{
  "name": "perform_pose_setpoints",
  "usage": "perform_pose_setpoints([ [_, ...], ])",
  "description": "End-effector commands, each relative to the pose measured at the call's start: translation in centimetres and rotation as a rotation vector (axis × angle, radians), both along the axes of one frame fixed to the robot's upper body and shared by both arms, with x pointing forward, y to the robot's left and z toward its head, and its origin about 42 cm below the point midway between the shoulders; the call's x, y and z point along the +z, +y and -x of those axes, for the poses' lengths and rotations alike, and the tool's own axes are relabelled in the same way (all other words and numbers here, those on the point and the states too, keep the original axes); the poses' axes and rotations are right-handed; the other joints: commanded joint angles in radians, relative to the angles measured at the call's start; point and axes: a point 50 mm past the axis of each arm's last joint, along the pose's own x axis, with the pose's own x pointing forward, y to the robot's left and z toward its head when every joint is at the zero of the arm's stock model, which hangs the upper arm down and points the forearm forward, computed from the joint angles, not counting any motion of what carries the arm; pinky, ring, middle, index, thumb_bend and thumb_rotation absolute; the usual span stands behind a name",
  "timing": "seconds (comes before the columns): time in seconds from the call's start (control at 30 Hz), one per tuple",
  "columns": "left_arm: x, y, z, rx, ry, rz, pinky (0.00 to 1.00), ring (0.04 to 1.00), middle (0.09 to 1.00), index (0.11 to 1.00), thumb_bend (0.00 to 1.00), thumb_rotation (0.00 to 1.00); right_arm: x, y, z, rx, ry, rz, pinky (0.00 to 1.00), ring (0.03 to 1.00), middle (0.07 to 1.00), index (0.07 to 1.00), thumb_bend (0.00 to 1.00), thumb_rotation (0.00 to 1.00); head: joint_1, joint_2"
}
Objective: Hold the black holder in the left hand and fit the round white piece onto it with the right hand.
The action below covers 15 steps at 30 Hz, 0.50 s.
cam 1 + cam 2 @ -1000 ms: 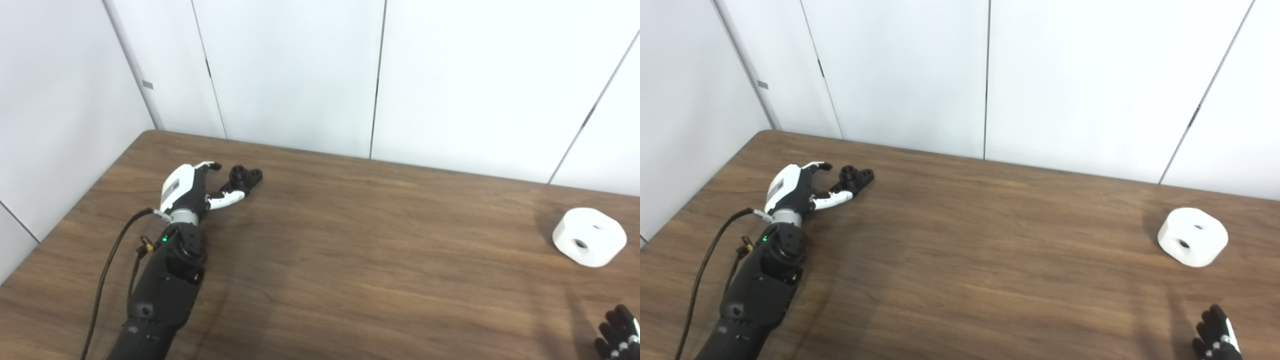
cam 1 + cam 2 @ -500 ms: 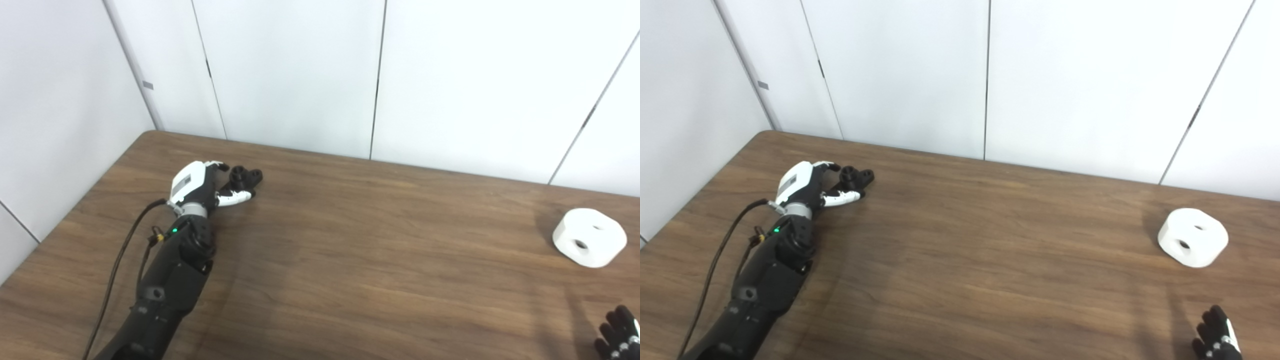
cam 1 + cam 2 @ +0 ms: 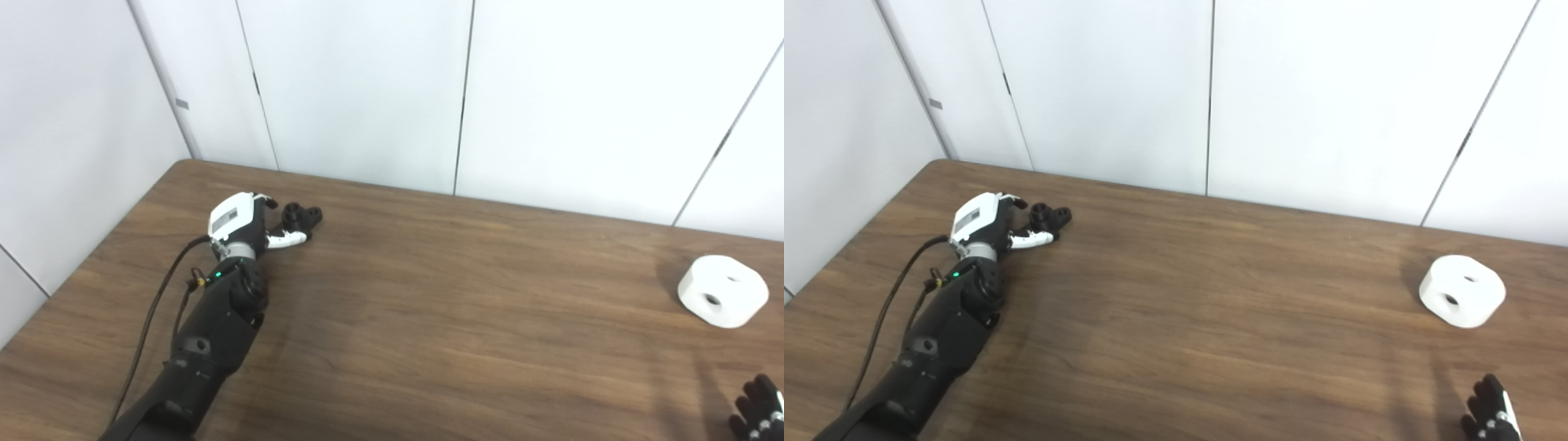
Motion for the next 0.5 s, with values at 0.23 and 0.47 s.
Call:
perform_pose_setpoints([
  [0.23,2.98,0.76,-0.79,0.001,-0.073,-0.045,0.95,0.978,0.933,0.742,0.86,0.36,1.18,0.01,0.15,0.011,-0.03,0.011,1.0,1.0,1.0,1.0,0.52,1.0,0.0,0.009],
  [0.47,2.86,0.51,-0.79,-0.001,-0.058,-0.004,0.94,0.975,0.923,0.682,0.85,0.35,1.13,0.03,-0.03,0.012,-0.027,0.009,1.0,1.0,1.0,1.0,0.51,1.0,-0.002,0.011],
])
